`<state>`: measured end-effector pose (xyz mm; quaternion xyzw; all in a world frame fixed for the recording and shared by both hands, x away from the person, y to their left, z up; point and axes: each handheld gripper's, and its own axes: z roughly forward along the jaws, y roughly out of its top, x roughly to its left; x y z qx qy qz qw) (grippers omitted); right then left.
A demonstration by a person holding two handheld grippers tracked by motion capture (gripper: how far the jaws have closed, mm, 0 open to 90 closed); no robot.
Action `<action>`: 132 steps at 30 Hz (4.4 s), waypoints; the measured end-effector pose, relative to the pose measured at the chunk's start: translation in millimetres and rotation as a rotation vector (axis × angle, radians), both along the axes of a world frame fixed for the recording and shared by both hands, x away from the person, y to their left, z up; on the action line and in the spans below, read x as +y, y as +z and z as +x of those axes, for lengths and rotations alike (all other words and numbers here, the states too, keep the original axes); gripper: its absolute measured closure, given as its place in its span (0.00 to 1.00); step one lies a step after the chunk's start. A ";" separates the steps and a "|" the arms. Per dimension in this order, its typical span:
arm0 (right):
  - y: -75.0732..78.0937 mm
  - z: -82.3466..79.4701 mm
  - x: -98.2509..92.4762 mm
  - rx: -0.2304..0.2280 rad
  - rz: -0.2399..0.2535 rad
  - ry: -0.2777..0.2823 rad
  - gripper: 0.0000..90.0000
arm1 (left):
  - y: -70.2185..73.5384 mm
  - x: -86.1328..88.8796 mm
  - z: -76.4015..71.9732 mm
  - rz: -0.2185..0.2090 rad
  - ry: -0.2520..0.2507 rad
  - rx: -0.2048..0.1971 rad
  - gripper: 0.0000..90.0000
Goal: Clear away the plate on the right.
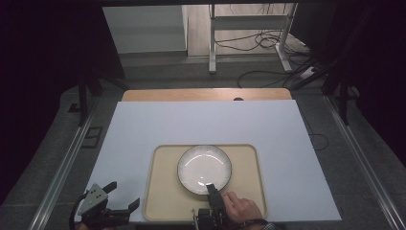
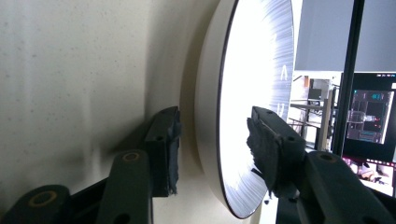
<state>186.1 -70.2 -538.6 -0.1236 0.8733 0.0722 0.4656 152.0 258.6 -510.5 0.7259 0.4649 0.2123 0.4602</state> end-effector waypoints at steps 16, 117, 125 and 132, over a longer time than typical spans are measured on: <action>11.6 -4.4 -6.5 0.008 0.044 0.038 0.47 | -0.1 -0.3 0.2 -0.003 0.003 0.001 0.00; 50.8 60.7 -98.4 0.383 0.573 -0.274 0.32 | -0.2 -0.8 1.3 0.004 -0.014 0.010 0.00; 50.7 68.2 -106.7 0.437 0.624 -0.303 0.31 | -0.2 -0.8 1.5 0.005 -0.016 0.012 0.00; 51.2 71.5 -111.6 0.471 0.650 -0.324 0.29 | -0.3 -1.5 2.0 0.009 -0.019 0.013 0.00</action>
